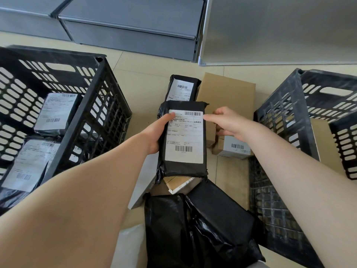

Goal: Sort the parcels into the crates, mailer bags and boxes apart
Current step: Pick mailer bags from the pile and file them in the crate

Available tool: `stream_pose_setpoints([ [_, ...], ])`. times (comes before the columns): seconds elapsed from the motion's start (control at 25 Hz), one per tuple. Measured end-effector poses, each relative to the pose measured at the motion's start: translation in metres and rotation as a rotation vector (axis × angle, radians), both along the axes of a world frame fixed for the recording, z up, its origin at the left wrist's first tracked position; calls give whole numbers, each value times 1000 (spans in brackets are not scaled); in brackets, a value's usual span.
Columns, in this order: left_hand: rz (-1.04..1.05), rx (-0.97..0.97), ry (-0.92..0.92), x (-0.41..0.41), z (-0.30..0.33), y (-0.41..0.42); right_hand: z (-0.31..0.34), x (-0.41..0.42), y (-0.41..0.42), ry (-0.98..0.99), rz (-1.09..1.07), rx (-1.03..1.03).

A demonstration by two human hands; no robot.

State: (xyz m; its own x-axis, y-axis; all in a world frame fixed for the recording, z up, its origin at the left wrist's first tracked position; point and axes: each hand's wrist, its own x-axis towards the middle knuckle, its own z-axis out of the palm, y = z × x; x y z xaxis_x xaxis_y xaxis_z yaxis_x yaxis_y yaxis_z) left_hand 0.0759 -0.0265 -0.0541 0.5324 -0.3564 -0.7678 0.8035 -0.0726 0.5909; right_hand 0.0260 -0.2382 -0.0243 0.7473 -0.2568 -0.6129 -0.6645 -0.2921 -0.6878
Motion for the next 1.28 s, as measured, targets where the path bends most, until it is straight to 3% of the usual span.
stream_pose_setpoints([
  [0.2,21,-6,-33,6,7,3,-17,-1,16,53,-83,367],
  [0.36,-70,87,-48,12,12,10,-14,1,25,-23,-65,329],
  [0.56,-285,249,-71,15,32,27,-8,11,41,-89,-283,402],
  [0.68,-335,242,-179,14,38,42,-2,17,55,-115,-306,421],
  [0.92,-149,217,-349,3,61,95,15,31,98,-173,-229,500],
  [1.28,131,201,-333,13,112,171,40,49,183,-181,-143,603],
])
